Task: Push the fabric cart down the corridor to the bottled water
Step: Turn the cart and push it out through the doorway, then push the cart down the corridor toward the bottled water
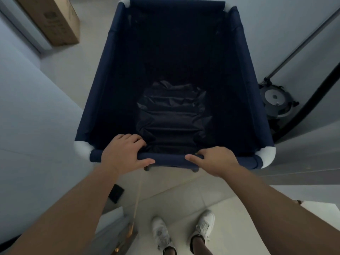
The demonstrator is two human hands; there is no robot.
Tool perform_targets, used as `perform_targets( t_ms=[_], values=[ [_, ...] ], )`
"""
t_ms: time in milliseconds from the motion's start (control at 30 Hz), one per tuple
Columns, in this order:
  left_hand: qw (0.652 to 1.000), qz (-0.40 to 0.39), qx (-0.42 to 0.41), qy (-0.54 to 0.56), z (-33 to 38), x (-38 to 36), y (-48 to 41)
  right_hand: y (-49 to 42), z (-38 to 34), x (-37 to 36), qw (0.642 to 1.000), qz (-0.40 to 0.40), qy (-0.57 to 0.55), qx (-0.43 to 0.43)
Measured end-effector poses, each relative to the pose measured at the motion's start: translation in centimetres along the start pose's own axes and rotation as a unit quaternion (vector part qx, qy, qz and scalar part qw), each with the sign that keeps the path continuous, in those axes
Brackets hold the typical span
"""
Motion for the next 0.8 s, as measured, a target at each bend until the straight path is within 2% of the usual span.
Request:
perform_targets(
  t_ms=[333, 800],
  values=[
    [1.000, 0.013, -0.026, 0.007, -3.3, 0.4, -2.4, -2.4, -1.2, 1.0, 0.999, 0.014, 0.040, -0.024],
    [0.998, 0.002, -0.061, -0.019, -6.2, 1.8, -9.0, -6.4, -0.2, 3.1, 0.997, 0.027, -0.005, -0.067]
  ],
)
Point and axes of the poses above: each hand's wrist, its own y-axis away from the middle knuckle, its own x-axis out of the back of the hand, z = x × y, the point moved 5 cm from there along -y, towards the middle knuckle, and after that the axes turned 8 degrees about y, right-handed, at the moved point
